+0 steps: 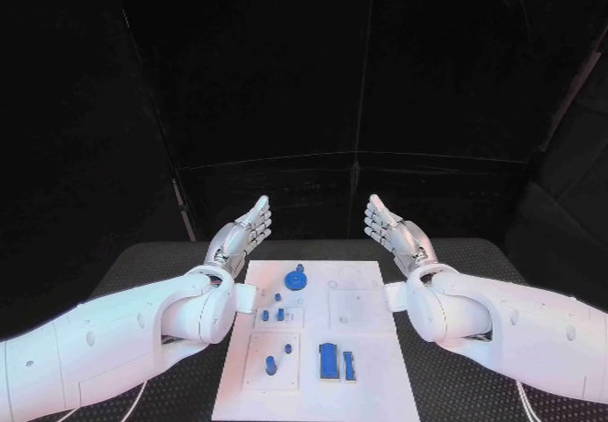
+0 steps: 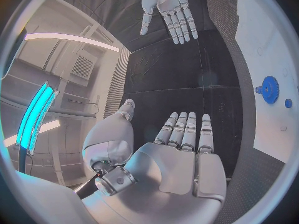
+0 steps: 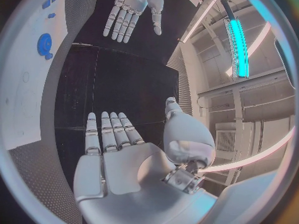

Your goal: Assemble the parts on the task board

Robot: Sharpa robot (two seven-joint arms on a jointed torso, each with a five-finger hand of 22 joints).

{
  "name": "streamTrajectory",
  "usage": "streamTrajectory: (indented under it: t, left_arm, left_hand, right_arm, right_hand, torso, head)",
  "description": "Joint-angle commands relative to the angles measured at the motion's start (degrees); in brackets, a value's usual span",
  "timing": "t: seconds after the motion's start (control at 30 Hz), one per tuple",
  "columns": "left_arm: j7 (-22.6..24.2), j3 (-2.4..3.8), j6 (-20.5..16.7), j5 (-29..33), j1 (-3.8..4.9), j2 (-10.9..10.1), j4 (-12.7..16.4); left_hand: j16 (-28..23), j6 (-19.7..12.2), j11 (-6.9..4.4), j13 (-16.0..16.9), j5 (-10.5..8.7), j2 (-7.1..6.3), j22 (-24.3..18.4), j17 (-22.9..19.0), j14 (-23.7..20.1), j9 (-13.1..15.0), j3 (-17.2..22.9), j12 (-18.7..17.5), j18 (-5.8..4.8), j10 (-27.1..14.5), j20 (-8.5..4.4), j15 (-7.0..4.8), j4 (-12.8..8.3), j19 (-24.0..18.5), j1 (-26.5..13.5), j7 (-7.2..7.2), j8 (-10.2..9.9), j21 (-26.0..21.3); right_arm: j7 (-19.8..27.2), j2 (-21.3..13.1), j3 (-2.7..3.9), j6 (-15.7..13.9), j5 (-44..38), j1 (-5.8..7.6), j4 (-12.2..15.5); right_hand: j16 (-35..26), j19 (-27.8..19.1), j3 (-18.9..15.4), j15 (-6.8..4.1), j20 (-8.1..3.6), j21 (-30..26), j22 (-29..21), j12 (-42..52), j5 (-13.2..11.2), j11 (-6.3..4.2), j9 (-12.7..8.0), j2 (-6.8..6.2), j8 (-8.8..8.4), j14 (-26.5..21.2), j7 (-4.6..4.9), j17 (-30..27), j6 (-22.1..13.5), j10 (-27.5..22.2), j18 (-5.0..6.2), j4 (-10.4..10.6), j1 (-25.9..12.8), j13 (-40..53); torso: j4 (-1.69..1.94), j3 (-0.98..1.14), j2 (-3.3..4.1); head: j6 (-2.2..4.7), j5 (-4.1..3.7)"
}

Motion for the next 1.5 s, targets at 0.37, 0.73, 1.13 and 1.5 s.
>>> streamTrajectory:
  t: [0.37, 0.73, 1.13, 1.5]
  left_arm:
    - [4.14, -0.44, -10.85, 2.99, 0.24, 0.0, 2.03]
    - [4.14, -0.44, -10.85, 2.99, 0.24, 0.0, 2.03]
    - [4.14, -0.44, -10.85, 2.99, 0.24, 0.0, 2.03]
    - [4.14, -0.44, -10.85, 2.99, 0.24, 0.0, 2.03]
  left_hand:
    - [-1.1, -11.17, -1.26, -0.14, -0.44, 0.32, -8.15, -0.41, -10.83, -0.12, -6.7, -0.43, -3.9, -11.86, -6.07, -0.72, -0.07, -8.38, -16.36, -1.1, -0.41, -0.28]
    - [-1.1, -14.45, -1.26, -0.14, -0.44, 0.32, -8.15, -0.41, -13.93, -0.12, -6.7, -0.43, -3.9, -15.31, -6.07, -0.72, -0.07, -10.63, -21.15, -1.1, -0.41, -0.28]
    - [-1.1, -20.2, -1.26, -0.14, -0.44, 0.32, -8.15, -0.41, -19.51, -0.12, -6.7, -0.43, -3.9, -21.37, -6.07, -0.72, -0.07, -15.08, -29.54, -1.1, -0.41, -0.28]
    - [-1.1, -20.2, -1.26, -0.14, -0.44, 0.32, -8.15, -0.41, -19.51, -0.12, -6.7, -0.43, -3.9, -21.37, -6.07, -0.72, -0.07, -15.08, -29.54, -1.1, -0.41, -0.28]
  right_arm:
    - [3.81, -0.09, -0.19, -5.62, 5.97, 0.34, 0.7]
    - [3.81, -0.09, -0.19, -5.62, 5.97, 0.34, 0.7]
    - [3.81, -0.09, -0.19, -5.62, 5.97, 0.34, 0.7]
    - [3.81, -0.09, -0.19, -5.62, 5.97, 0.34, 0.7]
  right_hand:
    - [-1.09, -9.14, 1.26, -0.6, -5.65, -7.35, -2.44, -1.1, -1.31, -1.13, -0.5, -0.13, -0.44, -12.39, -3.09, -1.65, -11.65, -12.26, -5.74, -0.17, -18.06, -0.58]
    - [-1.09, -11.66, 1.26, -0.6, -5.65, -7.35, -2.44, -1.1, -1.31, -1.13, -0.5, -0.13, -0.44, -15.88, -3.09, -1.65, -14.89, -15.81, -5.74, -0.17, -23.18, -0.58]
    - [-1.09, -16.52, 1.26, -0.6, -5.65, -7.35, -2.44, -1.1, -1.31, -1.13, -0.5, -0.13, -0.44, -18.16, -3.09, -1.65, -20.84, -17.83, -5.74, -0.17, -26.38, -0.58]
    - [-1.09, -16.52, 1.26, -0.6, -5.65, -7.35, -2.44, -1.1, -1.31, -1.13, -0.5, -0.13, -0.44, -22.23, -3.09, -1.65, -20.84, -22.03, -5.74, -0.17, -32.34, -0.58]
  torso:
    - [0.1, 0.02, -0.11]
    - [0.1, 0.02, -0.11]
    - [0.1, 0.02, -0.11]
    - [0.1, 0.02, -0.11]
  head:
    - [0.04, 0.01]
    - [0.04, 0.01]
    - [0.04, 0.01]
    - [0.04, 0.01]
